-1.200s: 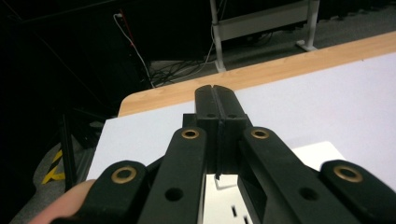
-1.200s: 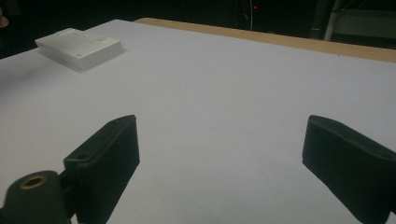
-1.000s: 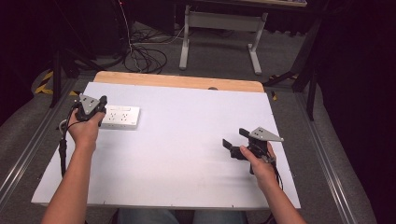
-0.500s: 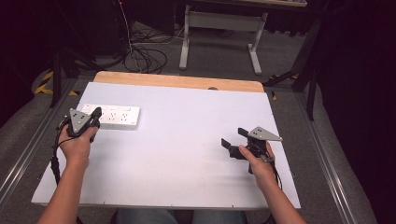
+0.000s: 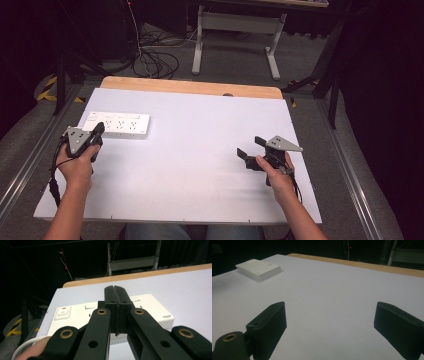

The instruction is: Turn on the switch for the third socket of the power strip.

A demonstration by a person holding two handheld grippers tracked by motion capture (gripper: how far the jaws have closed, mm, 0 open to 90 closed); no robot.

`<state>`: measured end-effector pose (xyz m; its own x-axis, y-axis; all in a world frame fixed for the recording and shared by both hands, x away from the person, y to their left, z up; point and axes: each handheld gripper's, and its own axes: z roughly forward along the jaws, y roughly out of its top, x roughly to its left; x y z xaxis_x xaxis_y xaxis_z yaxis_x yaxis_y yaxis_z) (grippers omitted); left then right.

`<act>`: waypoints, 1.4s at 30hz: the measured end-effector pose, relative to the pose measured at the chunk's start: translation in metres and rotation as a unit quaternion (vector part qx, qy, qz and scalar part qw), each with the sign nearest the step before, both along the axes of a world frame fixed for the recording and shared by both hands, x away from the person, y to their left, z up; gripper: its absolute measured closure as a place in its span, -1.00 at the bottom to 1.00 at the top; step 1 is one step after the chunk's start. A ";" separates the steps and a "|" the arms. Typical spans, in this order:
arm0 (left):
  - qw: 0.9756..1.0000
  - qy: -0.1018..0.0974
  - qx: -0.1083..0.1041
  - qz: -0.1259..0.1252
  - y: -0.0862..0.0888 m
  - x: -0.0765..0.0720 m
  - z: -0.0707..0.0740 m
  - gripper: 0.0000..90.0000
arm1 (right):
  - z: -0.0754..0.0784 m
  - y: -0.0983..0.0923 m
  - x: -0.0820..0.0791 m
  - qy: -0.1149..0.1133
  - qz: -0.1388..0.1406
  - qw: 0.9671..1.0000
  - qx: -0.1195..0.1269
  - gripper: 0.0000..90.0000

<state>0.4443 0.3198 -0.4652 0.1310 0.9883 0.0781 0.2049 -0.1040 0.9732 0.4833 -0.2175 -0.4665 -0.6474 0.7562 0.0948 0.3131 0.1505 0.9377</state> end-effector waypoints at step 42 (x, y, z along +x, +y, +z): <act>0.998 -0.035 -0.050 -0.018 -0.016 -0.051 0.008 0.42 | 0.003 0.001 0.002 -0.004 0.005 1.000 0.006 -0.75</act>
<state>0.3931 0.3037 -0.4574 0.1649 0.9862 -0.0110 0.1334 -0.0113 0.9910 0.4852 -0.2166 -0.4631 -0.6563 0.7480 0.0989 0.3037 0.1419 0.9421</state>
